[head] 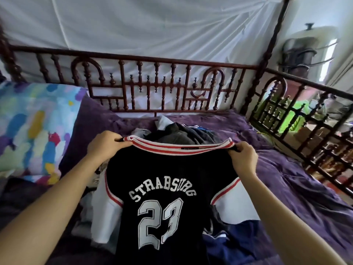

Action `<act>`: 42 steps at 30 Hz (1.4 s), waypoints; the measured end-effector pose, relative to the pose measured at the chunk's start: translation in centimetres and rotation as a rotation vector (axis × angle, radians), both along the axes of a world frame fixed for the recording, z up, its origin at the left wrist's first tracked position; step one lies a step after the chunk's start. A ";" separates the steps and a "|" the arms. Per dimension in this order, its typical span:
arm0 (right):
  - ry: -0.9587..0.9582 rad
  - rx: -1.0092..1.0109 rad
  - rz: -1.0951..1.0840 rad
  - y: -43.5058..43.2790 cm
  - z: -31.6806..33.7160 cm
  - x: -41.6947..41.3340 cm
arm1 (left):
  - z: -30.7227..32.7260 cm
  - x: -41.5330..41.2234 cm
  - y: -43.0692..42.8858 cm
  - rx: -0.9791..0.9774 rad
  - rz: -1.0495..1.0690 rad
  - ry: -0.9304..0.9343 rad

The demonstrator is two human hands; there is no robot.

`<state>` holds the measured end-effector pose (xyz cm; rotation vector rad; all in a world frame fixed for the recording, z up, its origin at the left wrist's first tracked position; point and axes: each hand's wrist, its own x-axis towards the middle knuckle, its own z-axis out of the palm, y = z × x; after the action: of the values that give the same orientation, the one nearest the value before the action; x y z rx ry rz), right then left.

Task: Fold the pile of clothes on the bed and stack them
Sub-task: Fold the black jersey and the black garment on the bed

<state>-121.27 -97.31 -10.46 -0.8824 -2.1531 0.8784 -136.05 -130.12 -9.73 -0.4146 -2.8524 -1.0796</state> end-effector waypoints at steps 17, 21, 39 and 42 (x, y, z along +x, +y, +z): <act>-0.170 0.053 0.042 5.9 -5.0 -18.1 | -5.1 -15.5 6.2 0.341 0.014 -0.171; -0.151 0.108 0.090 6.9 -3.6 -23.6 | -4.7 -19.1 7.7 0.235 0.132 -0.088; -0.675 -0.255 0.278 8.1 -24.1 -14.2 | -29.7 -6.1 6.7 -0.138 0.541 -0.627; -0.781 -0.313 0.208 7.4 -26.6 -8.1 | -30.9 0.5 7.2 -0.137 0.556 -0.605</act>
<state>-129.34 -89.93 -37.09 -1.3386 -2.8565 1.1212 -135.54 -122.88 -40.63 0.7987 -3.2073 -1.0157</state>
